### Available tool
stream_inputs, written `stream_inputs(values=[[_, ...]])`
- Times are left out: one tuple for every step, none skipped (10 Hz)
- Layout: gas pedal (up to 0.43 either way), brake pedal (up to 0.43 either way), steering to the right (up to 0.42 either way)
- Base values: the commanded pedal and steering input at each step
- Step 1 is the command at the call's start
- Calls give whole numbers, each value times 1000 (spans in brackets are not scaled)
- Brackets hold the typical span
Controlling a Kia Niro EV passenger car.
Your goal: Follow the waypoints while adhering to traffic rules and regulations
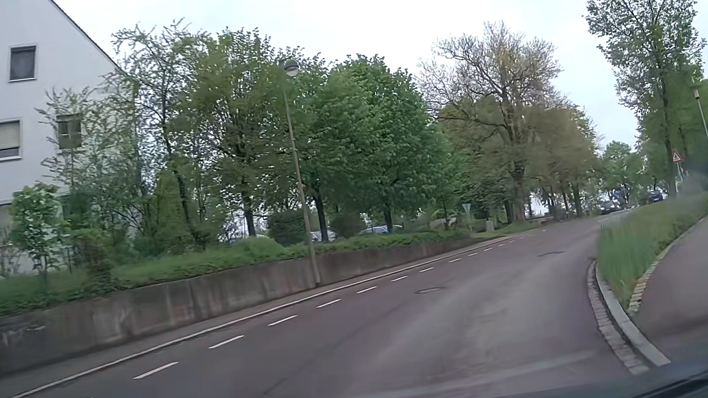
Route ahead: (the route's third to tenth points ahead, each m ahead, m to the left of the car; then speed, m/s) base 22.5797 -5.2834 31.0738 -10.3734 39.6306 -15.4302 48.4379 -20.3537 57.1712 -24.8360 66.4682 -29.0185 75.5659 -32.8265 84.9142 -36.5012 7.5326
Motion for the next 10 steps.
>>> stream_inputs(values=[[197,0,117],[197,0,118],[197,0,120],[197,0,121],[197,0,123],[189,0,125],[189,0,126],[189,0,128],[189,0,129],[189,0,131]])
